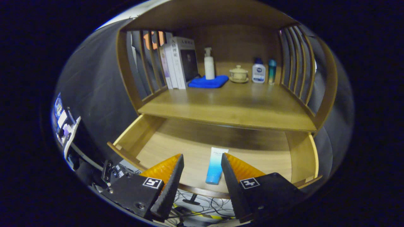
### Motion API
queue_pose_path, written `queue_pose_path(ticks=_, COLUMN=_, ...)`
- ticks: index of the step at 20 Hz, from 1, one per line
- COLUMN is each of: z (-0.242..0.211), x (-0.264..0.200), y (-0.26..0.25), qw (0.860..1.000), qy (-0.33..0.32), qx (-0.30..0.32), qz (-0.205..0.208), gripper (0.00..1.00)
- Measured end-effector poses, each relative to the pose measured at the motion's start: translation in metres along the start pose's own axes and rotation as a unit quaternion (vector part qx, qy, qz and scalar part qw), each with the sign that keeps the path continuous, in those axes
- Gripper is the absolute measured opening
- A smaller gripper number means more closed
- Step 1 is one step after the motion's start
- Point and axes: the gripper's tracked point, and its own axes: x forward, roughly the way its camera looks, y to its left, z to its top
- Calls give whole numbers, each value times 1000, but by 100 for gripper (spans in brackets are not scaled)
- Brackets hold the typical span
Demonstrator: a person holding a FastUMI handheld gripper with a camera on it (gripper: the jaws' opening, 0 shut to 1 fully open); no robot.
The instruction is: Pull open the drawer, take out the items inside it, and place them on the countertop above the cabinet.
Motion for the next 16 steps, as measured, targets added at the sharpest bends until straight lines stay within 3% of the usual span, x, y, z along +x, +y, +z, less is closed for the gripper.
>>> queue_pose_path(ticks=9, z=-26, x=50, y=-15, qw=987, qy=157, qx=28, qz=-25, gripper=76)
queue_pose_path(ticks=16, z=-34, x=76, y=-27, qw=972, qy=220, qx=54, qz=-53, gripper=76)
